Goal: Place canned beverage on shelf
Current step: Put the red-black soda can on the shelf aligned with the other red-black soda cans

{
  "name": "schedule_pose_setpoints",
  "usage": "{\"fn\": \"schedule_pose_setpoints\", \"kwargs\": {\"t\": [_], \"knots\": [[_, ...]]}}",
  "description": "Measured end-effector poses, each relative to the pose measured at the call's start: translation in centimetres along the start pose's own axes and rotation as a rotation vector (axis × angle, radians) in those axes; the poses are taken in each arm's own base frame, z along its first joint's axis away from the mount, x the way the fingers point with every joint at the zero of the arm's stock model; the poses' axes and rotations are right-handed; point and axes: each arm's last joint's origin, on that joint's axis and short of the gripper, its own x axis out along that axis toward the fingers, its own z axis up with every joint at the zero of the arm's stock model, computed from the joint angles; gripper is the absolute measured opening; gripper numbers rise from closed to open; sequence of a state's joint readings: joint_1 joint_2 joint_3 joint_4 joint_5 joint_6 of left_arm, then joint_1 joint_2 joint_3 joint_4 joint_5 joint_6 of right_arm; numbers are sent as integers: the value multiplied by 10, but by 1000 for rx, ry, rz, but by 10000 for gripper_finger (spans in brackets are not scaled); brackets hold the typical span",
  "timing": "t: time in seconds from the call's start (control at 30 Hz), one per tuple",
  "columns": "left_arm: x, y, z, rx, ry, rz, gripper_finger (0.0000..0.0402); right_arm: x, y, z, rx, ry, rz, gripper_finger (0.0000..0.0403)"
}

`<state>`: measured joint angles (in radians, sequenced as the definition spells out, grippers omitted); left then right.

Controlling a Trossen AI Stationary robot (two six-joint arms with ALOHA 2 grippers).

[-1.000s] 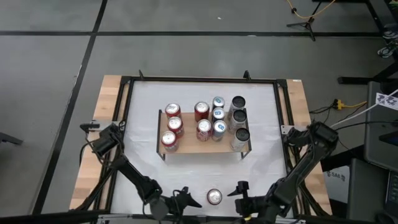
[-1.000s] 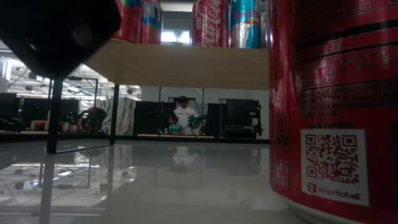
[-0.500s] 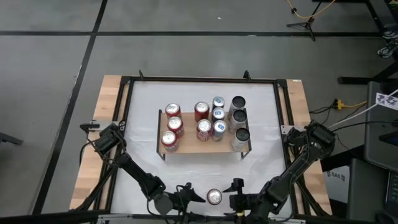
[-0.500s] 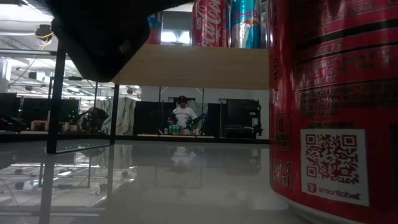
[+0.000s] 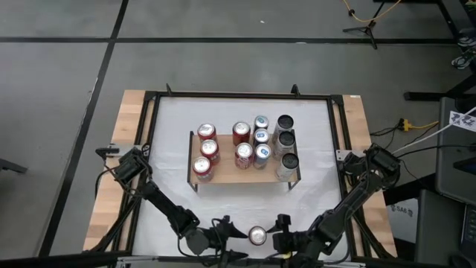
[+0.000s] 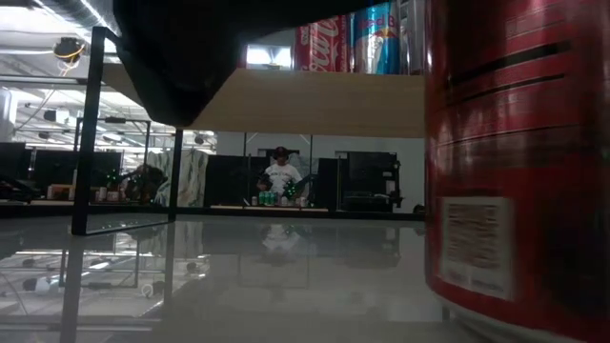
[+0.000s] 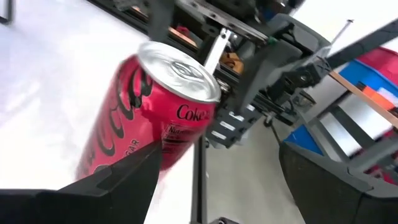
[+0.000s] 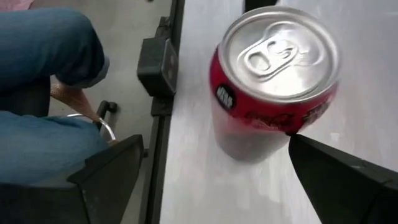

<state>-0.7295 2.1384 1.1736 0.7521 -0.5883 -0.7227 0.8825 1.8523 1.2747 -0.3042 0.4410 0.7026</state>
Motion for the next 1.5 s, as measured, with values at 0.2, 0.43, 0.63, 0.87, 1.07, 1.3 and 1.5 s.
{"fn": "schedule_pose_setpoints", "kwargs": {"t": [0.2,0.43,0.63,0.87,1.07,1.3,1.5], "knots": [[0,3,2,1,-56,67,320,0,1,-1,-1,9,14,392],[0,4,4,1,-121,137,320,0,1,0,2,5,15,392],[-11,-8,-4,3,-117,117,320,0,0,-1,-7,12,0,392],[-27,-25,-17,-2,-131,108,320,0,-1,-2,-12,20,-8,392],[-32,-30,-21,-53,-112,78,320,0,-4,-1,-19,-33,-90,392],[-22,-29,-12,-66,-97,52,320,0,-5,0,-19,-68,-130,392],[-6,-37,8,-29,-84,-7,320,-1,-5,0,-19,-68,-130,392]]}}
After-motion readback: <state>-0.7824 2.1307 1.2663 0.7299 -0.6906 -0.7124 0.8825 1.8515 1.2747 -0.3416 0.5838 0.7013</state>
